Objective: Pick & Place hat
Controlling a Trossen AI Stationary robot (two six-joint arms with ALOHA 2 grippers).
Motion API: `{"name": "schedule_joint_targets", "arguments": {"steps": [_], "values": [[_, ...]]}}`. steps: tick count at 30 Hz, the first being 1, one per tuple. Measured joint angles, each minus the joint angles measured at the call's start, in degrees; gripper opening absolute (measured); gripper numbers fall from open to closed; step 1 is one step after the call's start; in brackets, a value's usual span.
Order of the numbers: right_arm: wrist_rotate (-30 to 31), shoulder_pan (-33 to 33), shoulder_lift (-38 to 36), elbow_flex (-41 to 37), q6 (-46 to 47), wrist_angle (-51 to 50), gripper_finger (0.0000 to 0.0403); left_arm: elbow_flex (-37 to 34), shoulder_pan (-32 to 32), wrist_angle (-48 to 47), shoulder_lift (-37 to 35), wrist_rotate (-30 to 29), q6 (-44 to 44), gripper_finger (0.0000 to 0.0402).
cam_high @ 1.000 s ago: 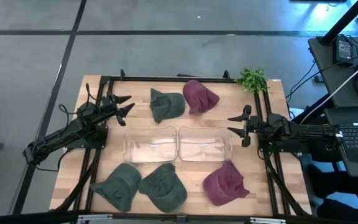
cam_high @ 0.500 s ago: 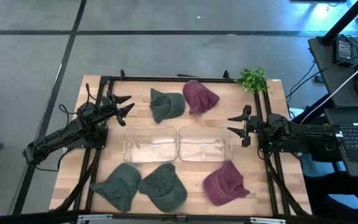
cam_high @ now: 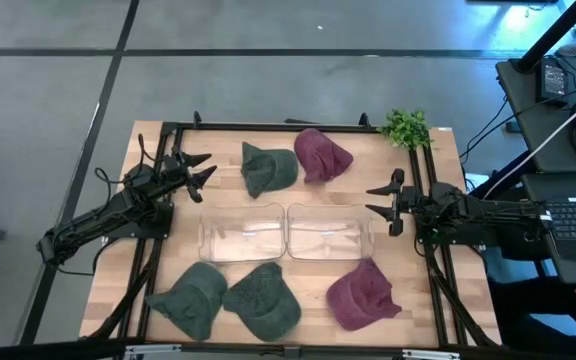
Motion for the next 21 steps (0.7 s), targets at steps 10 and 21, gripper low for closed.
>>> {"name": "schedule_joint_targets", "arguments": {"steps": [10, 21], "values": [[0.0, 0.0, 0.0, 0.0, -0.1, 0.0, 0.0198, 0.0, 0.0, 0.0, 0.0, 0.0, 0.0, 0.0203], [0.0, 0.0, 0.0, 0.0, 1.6, 0.0, 0.0198, 0.0, 0.0, 0.0, 0.0, 0.0, 0.0, 0.0203]]}}
